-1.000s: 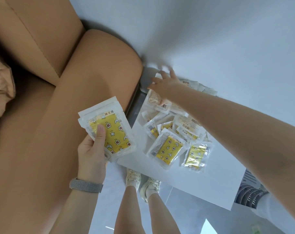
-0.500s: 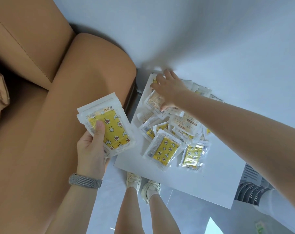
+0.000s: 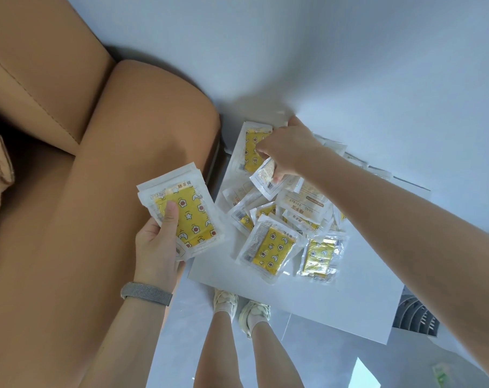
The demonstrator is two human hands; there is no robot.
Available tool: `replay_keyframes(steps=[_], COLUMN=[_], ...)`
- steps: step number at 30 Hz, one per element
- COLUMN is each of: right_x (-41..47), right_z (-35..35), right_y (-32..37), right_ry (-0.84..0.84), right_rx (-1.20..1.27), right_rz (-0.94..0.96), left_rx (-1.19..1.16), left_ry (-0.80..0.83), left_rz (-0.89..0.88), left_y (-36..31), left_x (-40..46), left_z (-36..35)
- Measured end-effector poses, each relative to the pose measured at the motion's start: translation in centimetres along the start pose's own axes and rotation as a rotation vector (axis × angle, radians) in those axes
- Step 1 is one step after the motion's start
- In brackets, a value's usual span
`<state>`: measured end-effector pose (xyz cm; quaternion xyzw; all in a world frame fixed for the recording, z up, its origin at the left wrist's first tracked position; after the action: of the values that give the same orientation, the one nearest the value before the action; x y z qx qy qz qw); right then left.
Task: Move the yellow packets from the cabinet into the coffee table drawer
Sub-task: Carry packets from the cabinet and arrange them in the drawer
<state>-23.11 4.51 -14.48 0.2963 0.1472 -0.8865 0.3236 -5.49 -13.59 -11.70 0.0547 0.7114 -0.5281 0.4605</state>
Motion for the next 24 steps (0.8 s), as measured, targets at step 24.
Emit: replay_keyframes(steps=[24], right_x=[-14.7], right_z=[-0.2], right_y=[-2.0], right_ry=[-1.025], right_rx=[1.103], right_rz=[-0.224], left_rx=[0.094], left_ry=[0.129], left_rz=[0.056], left_y=[1.2], left_x=[0.9], left_z=[-5.4])
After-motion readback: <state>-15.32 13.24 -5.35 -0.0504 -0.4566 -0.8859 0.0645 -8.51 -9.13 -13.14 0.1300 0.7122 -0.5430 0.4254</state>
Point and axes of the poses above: each hand's wrist, its own x-axis towards the middle knuckle, its own z-axis out of the back of the hand, y = z × x, the point moved 6 cm from there along x, towards the middle knuckle, and after that the axes turned 4 degrees about -y, right-handed, at the moved point
